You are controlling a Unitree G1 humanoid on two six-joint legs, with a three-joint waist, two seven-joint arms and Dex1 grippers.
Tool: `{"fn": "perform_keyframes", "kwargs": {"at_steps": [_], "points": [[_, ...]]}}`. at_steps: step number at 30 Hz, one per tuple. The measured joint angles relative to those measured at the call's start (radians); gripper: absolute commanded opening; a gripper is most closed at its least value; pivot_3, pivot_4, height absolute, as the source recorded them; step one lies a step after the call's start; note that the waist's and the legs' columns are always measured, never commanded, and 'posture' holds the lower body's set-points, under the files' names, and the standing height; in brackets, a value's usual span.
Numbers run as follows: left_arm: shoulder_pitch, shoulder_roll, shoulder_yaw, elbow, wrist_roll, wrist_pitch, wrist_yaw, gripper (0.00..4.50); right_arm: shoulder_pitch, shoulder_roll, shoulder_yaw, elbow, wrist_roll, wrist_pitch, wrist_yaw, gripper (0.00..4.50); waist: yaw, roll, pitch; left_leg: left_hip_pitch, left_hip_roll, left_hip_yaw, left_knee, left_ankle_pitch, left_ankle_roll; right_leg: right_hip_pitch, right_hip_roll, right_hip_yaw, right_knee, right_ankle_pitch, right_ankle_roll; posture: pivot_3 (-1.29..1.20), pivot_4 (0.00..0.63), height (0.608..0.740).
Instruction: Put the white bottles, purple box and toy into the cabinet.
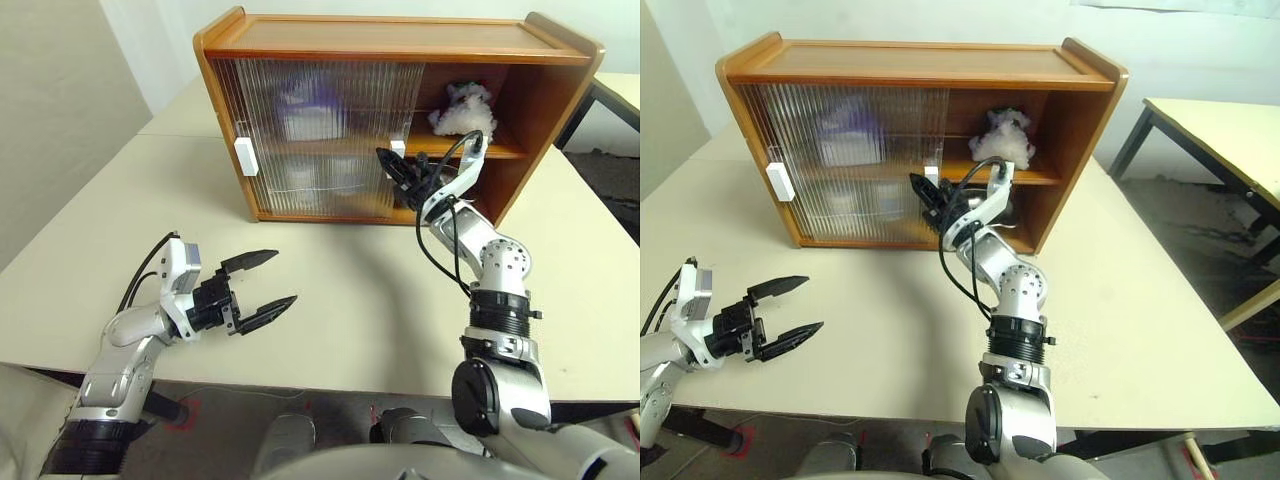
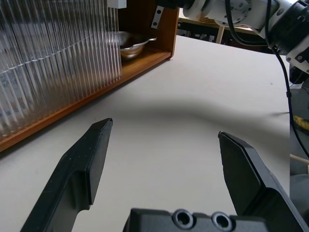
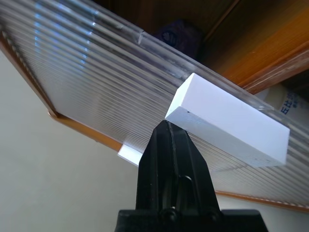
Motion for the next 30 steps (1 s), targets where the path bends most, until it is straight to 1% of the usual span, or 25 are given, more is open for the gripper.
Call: {"fn": "perform_keyframes", "kwargs": {"at_steps": [5, 6, 7, 8, 11, 14, 17, 23, 30], "points": [[-0.007, -0.003, 0.000, 0.001, 0.001, -0.005, -0.001, 4.50, 0.028, -0.093, 0.133, -0.004, -0.145, -0.035, 0.093, 0.02, -0.001, 0.000, -0.001, -0.004, 0.000, 0.001, -0.001, 0.000, 0.000, 0.002, 0.000, 0.000, 0.000, 0.001, 0.002, 0.02, 0.006, 0.740], [-0.008, -0.005, -0.001, 0.001, 0.001, -0.005, -0.001, 4.50, 0.031, -0.111, 0.158, -0.004, -0.174, -0.046, 0.114, 0.02, -0.002, 0.000, -0.001, -0.003, 0.000, 0.001, -0.001, 0.000, 0.000, 0.002, 0.000, 0.000, 0.000, 0.002, 0.005, 0.02, 0.006, 0.740], [-0.009, -0.005, -0.001, 0.001, 0.001, -0.006, -0.001, 4.50, 0.031, -0.121, 0.177, -0.004, -0.201, -0.058, 0.130, 0.02, -0.002, 0.000, -0.001, -0.003, 0.000, 0.001, -0.001, 0.000, 0.000, 0.002, 0.000, 0.000, 0.000, 0.006, 0.011, 0.03, 0.004, 0.740], [-0.009, -0.006, -0.001, 0.001, 0.002, -0.006, -0.001, 4.50, 0.031, -0.126, 0.188, -0.004, -0.223, -0.071, 0.142, 0.02, -0.003, 0.000, -0.001, -0.003, 0.000, 0.001, -0.001, 0.000, 0.000, 0.002, 0.001, 0.000, 0.000, 0.006, 0.012, 0.03, 0.004, 0.740], [-0.010, -0.011, -0.002, 0.001, 0.002, -0.006, -0.001, 4.50, 0.031, -0.127, 0.208, -0.002, -0.292, -0.147, 0.169, 0.02, -0.002, 0.000, -0.001, -0.003, 0.000, 0.001, -0.001, 0.000, 0.000, 0.002, 0.001, 0.000, 0.000, 0.005, 0.011, 0.03, 0.004, 0.740], [-0.010, -0.011, -0.002, 0.001, 0.002, -0.006, -0.001, 4.50, 0.026, -0.133, 0.218, 0.004, -0.357, -0.241, 0.188, 0.02, 0.000, 0.000, -0.001, -0.002, 0.000, 0.000, 0.000, 0.000, 0.000, 0.002, 0.000, 0.000, 0.000, 0.001, 0.004, 0.03, 0.004, 0.740], [-0.010, -0.011, -0.002, 0.001, 0.002, -0.006, -0.001, 4.50, 0.023, -0.143, 0.215, 0.006, -0.390, -0.293, 0.192, 0.02, 0.000, 0.000, -0.001, -0.001, 0.000, 0.000, 0.001, 0.000, 0.000, 0.001, 0.000, 0.000, 0.000, 0.002, 0.003, 0.02, 0.000, 0.740], [-0.013, -0.011, -0.002, 0.005, 0.003, -0.007, -0.006, 4.50, 0.026, -0.155, 0.215, 0.002, -0.412, -0.319, 0.219, 0.02, 0.000, 0.000, -0.001, -0.001, 0.000, 0.000, 0.001, 0.000, 0.001, 0.002, 0.000, 0.000, 0.000, 0.003, 0.003, 0.01, 0.000, 0.740], [-0.032, -0.010, -0.003, 0.026, 0.004, -0.008, -0.017, 4.50, 0.068, -0.194, 0.216, -0.046, -0.435, -0.319, 0.219, 0.02, 0.000, -0.001, -0.002, -0.001, 0.000, 0.001, 0.002, 0.000, 0.000, 0.004, 0.000, 0.001, 0.000, 0.003, 0.004, 0.00, 0.000, 0.740]]}}
